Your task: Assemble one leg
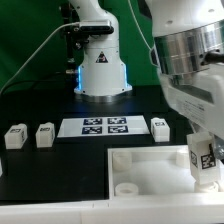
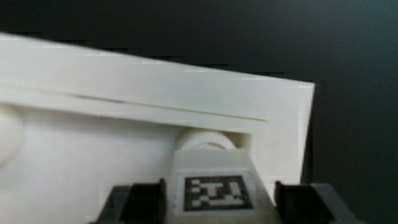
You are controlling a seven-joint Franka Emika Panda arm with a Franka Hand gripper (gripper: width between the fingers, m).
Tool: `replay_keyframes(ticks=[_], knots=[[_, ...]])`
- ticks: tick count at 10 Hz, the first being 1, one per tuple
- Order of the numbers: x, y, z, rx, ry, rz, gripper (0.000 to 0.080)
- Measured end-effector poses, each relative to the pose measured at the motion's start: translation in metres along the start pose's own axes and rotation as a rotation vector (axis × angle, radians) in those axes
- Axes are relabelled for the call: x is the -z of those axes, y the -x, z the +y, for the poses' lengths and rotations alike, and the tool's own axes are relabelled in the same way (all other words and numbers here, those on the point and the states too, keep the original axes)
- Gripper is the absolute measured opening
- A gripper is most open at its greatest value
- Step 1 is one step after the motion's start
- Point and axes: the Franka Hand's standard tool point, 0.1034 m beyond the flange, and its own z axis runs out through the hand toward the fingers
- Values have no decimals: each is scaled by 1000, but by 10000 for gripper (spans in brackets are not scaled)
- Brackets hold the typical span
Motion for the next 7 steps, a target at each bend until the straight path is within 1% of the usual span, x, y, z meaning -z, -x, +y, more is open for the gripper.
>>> replay_keyframes(ticks=[1,2,4,6,7], knots=[[-4,7,-1,-121,-28,0,292],[-6,12,-3,-263,-47,-9,292],[-6,11,-7,-437,-88,-21,292],[-6,11,-6,-402,-85,-20,292],[-7,11,-6,-380,-85,-19,454]])
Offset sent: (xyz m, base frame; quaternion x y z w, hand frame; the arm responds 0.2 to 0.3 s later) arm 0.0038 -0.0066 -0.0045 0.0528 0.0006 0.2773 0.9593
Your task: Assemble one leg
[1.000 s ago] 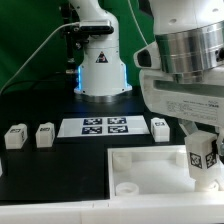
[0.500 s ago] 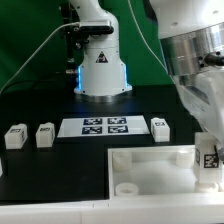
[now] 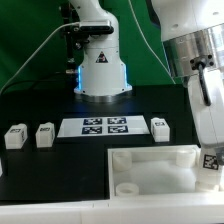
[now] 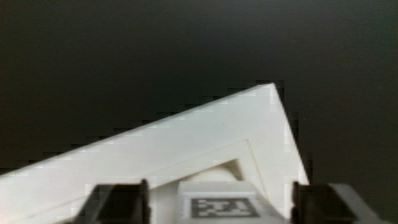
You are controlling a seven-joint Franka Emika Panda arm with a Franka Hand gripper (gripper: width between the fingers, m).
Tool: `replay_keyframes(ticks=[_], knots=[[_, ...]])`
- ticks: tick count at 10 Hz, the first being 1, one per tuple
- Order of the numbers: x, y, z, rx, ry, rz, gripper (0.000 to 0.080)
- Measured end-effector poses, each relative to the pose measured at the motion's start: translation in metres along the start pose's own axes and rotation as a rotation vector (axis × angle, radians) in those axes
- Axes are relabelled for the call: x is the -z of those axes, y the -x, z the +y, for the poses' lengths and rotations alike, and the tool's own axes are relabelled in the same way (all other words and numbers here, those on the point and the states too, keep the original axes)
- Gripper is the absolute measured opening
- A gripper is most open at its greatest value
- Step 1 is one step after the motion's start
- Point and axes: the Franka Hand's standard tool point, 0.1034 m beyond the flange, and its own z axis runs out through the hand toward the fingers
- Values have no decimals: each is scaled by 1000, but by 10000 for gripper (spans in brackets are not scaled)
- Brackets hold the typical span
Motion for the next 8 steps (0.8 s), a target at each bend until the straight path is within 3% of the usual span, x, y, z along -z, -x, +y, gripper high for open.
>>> replay_keyframes(ticks=[1,2,3,5,8], knots=[[0,0,0,58,2,0,579],[1,-2,6,142,49,-2,579],[4,-6,9,262,107,-4,635],[11,-8,6,586,183,30,645],[9,-10,5,875,182,6,649]])
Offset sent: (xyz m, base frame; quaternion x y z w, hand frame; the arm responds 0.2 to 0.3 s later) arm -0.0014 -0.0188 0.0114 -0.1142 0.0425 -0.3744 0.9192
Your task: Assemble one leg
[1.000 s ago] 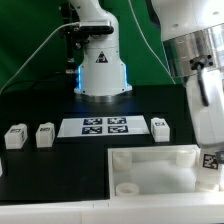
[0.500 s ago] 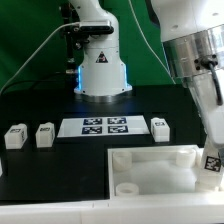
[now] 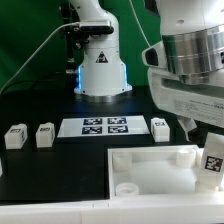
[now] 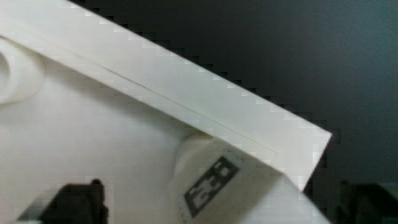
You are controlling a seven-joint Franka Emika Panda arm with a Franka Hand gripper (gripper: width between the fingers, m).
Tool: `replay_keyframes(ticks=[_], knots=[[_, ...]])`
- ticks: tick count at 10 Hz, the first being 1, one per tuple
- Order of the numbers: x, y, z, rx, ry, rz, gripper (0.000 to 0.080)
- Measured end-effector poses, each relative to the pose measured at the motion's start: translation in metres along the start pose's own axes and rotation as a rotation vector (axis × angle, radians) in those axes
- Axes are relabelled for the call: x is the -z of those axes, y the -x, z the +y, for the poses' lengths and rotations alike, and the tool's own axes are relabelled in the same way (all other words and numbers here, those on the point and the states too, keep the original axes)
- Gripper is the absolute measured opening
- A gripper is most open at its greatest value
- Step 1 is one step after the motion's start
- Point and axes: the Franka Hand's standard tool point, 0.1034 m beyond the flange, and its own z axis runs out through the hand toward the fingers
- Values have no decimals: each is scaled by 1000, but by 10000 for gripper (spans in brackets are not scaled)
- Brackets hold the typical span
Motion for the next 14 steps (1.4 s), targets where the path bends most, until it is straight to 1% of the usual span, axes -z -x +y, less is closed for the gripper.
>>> replay_keyframes(ticks=[1,2,3,5,7,8,13,14], knots=[[-1,0,1,87,7,1,649],[-3,-3,3,284,54,14,649],[-4,-5,1,377,63,23,649],[-4,-6,1,391,60,23,649],[-4,-6,1,365,60,23,383],[-4,-5,1,296,59,24,292],[-5,-4,0,-167,47,32,293],[-5,-6,-1,-278,15,28,293]])
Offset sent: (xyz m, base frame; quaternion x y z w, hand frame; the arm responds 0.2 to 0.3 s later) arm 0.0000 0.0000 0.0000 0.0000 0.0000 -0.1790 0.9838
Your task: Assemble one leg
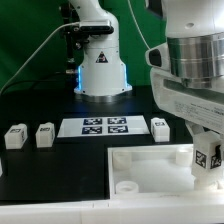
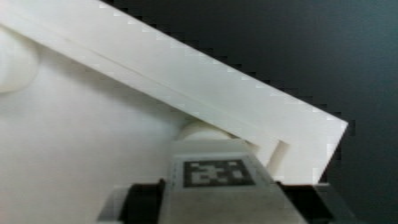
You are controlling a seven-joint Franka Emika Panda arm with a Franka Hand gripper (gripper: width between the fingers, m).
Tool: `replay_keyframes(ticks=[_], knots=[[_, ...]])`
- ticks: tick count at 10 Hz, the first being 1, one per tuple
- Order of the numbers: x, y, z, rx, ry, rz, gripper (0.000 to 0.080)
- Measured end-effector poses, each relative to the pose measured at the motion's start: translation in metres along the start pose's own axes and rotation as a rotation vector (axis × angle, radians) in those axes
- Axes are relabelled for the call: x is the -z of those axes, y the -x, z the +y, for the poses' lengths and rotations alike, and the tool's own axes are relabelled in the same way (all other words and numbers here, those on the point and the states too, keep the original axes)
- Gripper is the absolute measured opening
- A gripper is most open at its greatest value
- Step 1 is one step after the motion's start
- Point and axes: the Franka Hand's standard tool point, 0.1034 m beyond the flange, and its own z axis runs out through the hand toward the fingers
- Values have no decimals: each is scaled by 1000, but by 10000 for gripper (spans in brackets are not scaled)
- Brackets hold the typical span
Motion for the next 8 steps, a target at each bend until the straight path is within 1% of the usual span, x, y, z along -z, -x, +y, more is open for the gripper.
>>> replay_keyframes(ticks=[2,3,4,5,6,7,8], knots=[[-1,0,-2,-279,-83,-13,293],[-2,0,-2,-399,-129,-22,294],[-2,2,-2,-493,-147,-35,294],[-2,3,-2,-557,-147,-42,294],[-2,3,-2,-524,-147,-39,367],[-3,3,-2,-512,-147,-39,367],[-3,3,-2,-460,-148,-35,549]])
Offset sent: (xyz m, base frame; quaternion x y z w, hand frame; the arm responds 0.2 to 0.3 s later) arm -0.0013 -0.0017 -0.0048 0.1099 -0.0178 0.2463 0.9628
